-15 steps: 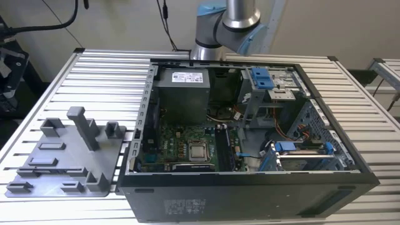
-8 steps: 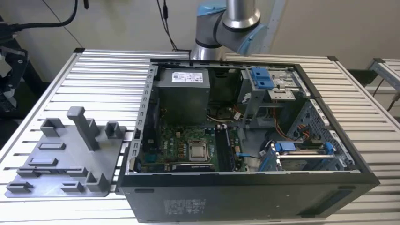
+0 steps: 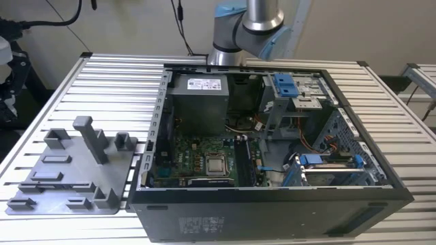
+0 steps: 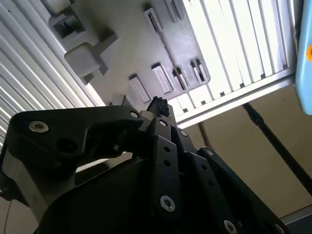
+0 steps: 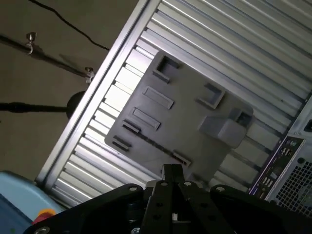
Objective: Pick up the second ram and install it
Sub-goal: 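Pick up the second ram and move it above second insertion slot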
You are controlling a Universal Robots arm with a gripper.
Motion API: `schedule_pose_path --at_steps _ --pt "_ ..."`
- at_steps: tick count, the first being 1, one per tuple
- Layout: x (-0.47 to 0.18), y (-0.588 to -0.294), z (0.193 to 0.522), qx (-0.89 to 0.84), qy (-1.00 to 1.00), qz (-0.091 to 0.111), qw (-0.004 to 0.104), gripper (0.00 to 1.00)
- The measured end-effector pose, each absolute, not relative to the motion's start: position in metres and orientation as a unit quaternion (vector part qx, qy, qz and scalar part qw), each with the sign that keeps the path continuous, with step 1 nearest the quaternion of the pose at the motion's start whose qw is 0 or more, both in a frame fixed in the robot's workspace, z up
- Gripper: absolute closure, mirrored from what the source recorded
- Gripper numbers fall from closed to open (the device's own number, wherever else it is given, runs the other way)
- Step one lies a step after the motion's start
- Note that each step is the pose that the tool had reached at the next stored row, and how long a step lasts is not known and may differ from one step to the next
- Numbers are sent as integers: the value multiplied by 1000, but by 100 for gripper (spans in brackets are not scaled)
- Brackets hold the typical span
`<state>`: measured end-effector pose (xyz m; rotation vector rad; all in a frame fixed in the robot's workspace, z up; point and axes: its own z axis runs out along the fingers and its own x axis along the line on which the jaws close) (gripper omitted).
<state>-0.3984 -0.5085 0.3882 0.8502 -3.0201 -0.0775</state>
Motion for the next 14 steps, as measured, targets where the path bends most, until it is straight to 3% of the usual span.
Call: schedule_pose_path --at_steps 14 --pt "-398 -508 388 391 -920 -24 5 89"
